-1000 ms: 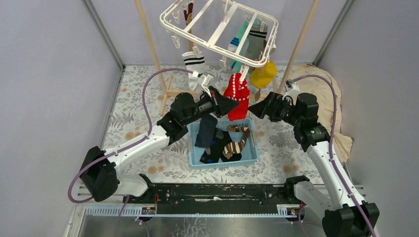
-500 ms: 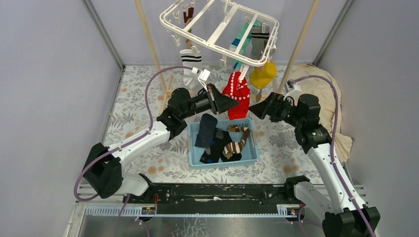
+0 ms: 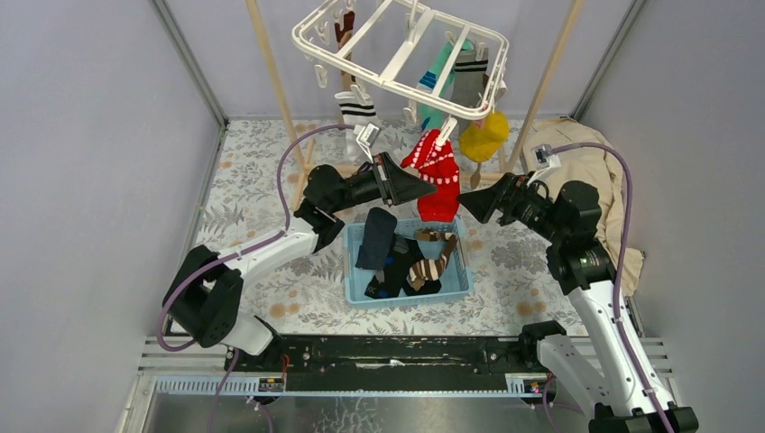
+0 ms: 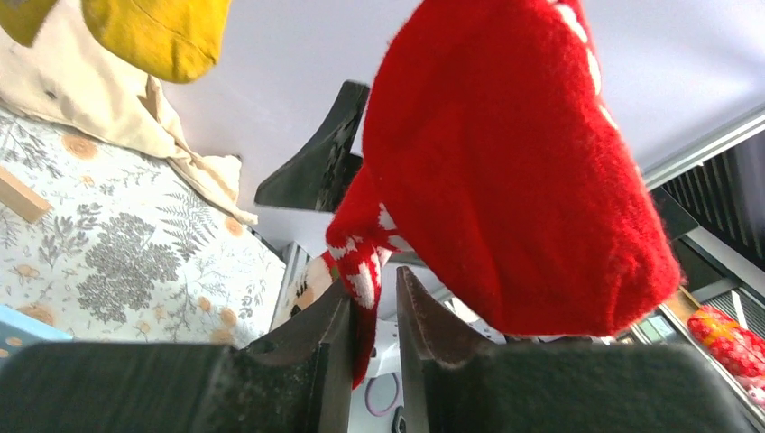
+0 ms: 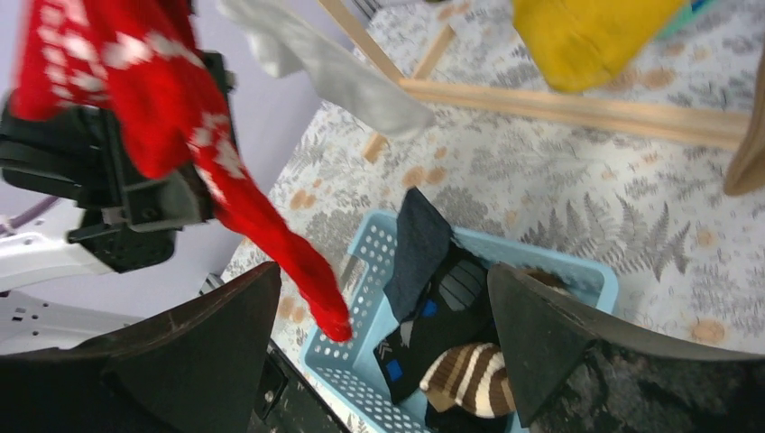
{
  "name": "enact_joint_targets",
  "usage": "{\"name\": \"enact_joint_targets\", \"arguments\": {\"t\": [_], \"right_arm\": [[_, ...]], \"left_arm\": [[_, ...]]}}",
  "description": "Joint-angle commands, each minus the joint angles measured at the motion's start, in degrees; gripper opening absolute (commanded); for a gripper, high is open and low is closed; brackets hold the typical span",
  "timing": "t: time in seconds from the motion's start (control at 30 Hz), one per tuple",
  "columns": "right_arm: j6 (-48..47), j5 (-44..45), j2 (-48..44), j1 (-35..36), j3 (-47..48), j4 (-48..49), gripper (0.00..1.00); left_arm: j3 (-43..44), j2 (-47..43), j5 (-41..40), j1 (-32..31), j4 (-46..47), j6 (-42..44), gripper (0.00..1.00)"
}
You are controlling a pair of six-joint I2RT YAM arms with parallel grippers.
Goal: Remove the socks clipped to the hanger
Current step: Remove the sock from the hanger.
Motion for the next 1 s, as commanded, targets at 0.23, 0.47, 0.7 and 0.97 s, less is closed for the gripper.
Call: {"name": "enact_joint_targets", "arguments": {"t": [0.23, 0.47, 0.7, 0.97], "right_arm": [[5.29, -7.13, 4.9, 0.41, 2.56, 24.25, 0.91], [11.22, -12.25, 10.32, 0.41, 2.08, 34.67, 0.86], [13.12, -16.93, 12.57, 2.01, 2.9, 37.1, 0.79], [11.04, -17.36, 13.33, 5.48, 3.05, 35.07, 0.55]], "left_arm": [[-2.85, -0.94, 3.5, 0.44, 5.53, -3.75, 0.44], [-3.59, -1.94, 3.64, 0.44, 3.57, -2.66, 0.47], [-2.89, -2.95, 1.83, 0.48, -1.48, 0.89, 0.48], [-1.92, -3.45, 0.96, 0.43, -4.56, 2.8, 0.51]]}}
